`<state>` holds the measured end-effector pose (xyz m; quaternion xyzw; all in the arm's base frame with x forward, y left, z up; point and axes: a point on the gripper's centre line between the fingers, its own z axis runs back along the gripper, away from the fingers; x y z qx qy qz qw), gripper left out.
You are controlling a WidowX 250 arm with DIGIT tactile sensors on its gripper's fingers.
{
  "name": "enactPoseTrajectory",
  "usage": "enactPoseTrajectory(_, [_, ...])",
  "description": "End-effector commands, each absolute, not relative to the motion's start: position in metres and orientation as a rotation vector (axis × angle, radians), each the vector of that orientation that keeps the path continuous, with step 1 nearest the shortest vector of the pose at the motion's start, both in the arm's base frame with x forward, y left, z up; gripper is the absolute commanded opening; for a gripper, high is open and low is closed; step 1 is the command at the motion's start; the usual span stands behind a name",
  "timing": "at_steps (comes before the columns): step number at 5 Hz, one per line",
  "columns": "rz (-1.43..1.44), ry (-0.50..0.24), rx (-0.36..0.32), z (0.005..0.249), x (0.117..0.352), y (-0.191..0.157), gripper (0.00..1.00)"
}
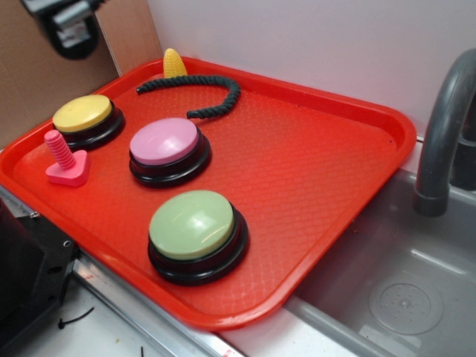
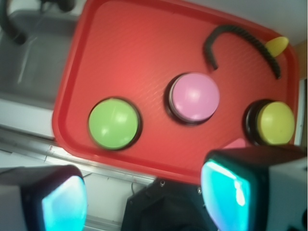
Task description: Push the green button.
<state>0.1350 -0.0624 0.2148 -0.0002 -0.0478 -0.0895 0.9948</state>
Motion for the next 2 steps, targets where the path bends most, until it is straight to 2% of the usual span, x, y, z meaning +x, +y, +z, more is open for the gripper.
enactPoseTrajectory(1, [-0.321, -0.115, -0.065, 0.174, 0.158, -0.077, 1.00])
enactPoseTrajectory(2, [-0.475, -0.089, -0.107, 0.132, 0.166, -0.119, 1.00])
